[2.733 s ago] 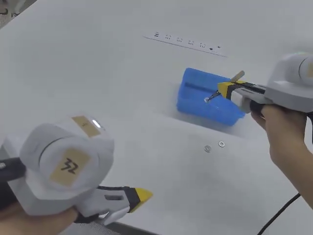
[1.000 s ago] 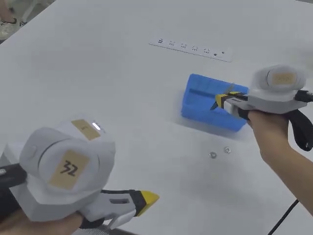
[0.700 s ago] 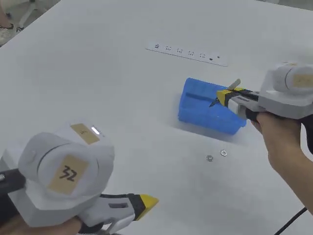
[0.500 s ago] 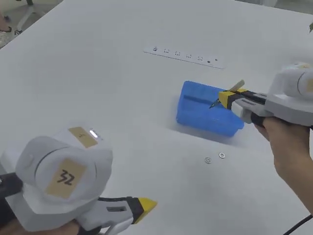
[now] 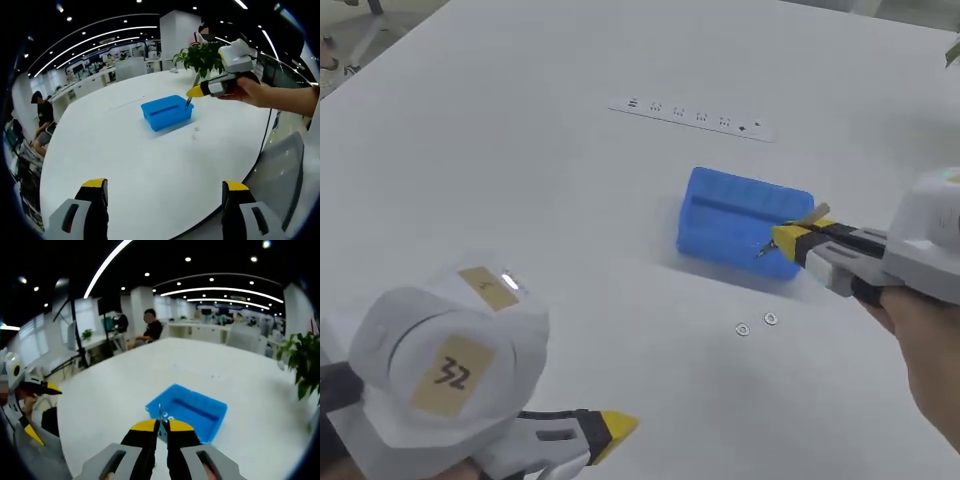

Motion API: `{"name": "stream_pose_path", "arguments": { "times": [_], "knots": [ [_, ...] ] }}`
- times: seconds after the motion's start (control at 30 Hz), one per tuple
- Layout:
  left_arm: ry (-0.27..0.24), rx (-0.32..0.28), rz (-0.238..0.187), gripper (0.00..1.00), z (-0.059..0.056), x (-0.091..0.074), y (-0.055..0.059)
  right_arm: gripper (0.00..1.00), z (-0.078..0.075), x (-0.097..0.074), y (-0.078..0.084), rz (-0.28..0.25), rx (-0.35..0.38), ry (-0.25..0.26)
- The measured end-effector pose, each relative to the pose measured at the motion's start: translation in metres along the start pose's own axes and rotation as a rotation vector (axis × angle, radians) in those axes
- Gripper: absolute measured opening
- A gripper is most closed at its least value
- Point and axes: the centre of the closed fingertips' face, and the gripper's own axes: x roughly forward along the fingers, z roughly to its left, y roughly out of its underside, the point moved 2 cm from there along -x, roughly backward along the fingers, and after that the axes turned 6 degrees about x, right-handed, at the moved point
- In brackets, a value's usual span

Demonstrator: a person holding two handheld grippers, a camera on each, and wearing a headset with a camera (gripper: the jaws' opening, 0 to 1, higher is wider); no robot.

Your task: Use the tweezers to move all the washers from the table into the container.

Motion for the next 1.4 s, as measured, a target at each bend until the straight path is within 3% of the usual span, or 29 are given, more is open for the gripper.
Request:
{"name": "stream_pose_path", "arguments": {
  "times": [0.6,0.9,1.4],
  "knots": [
    [0.002,0.0,0.012,0.96,-0.001,0.0,0.002,0.03,0.0,0.007,0.061,0.129,0.044,-0.011],
    [0.005,0.004,0.016,0.96,-0.002,0.001,0.003,0.03,-0.003,0.008,0.069,0.142,0.061,-0.005],
    [0.004,0.007,0.022,0.96,-0.002,0.0,0.004,0.03,0.001,0.01,0.069,0.136,0.077,-0.004]
  ]
}}
